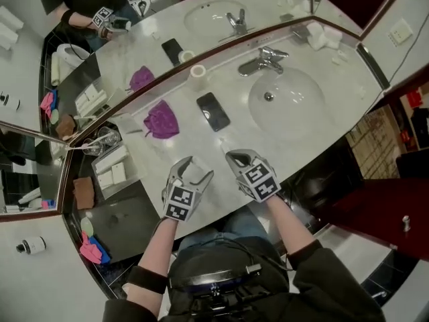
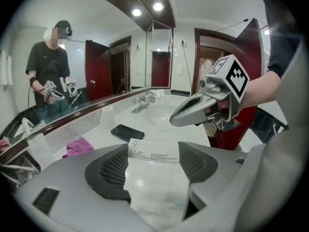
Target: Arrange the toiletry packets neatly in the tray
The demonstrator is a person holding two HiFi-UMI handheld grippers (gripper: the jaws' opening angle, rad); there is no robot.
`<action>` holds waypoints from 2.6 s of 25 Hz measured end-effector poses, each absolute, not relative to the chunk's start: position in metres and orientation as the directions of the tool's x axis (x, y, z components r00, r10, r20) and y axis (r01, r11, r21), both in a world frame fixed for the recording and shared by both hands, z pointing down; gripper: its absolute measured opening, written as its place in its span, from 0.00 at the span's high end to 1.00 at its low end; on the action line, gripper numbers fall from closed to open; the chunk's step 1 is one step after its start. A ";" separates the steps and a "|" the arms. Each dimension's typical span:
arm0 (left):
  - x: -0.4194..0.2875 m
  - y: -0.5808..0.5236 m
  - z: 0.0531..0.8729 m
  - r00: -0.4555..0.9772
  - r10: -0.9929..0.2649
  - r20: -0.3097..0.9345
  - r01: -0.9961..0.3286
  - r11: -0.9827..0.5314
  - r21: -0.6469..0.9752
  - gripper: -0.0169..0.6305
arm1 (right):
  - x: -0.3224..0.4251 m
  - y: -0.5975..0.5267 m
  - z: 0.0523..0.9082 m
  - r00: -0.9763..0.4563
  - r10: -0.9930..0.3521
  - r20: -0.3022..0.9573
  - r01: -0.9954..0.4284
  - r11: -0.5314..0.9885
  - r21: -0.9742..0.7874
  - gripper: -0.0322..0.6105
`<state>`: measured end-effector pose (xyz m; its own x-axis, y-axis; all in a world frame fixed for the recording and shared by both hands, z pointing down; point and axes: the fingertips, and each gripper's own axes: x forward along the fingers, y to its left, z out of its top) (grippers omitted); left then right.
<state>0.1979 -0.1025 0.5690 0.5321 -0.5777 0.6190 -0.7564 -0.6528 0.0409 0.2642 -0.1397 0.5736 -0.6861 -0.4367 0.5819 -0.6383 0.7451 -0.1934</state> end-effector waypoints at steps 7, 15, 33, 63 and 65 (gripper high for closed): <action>0.136 -0.061 0.536 0.473 -0.672 0.570 -0.805 -0.592 -0.030 0.47 | 0.193 -0.112 0.540 -0.734 -0.374 0.566 -0.537 0.831 -0.147 0.92; 0.048 -0.038 0.543 0.350 -0.714 0.606 -0.868 -0.491 -0.077 0.47 | 0.097 -0.081 0.528 -0.781 -0.245 0.574 -0.383 0.914 -0.131 0.92; -0.109 -0.070 0.624 0.211 -0.506 0.836 -0.688 -0.685 -0.241 0.47 | -0.071 -0.036 0.576 -0.786 0.010 0.618 -0.101 0.984 -0.144 0.92; -0.133 -0.090 0.688 0.293 -0.330 0.898 -0.617 -0.782 -0.086 0.42 | -0.088 -0.058 0.619 -0.767 -0.036 0.640 -0.226 0.950 -0.217 0.92; -0.133 -0.090 0.687 0.292 -0.331 0.898 -0.617 -0.782 -0.088 0.42 | -0.087 -0.059 0.619 -0.767 -0.036 0.641 -0.229 0.948 -0.221 0.92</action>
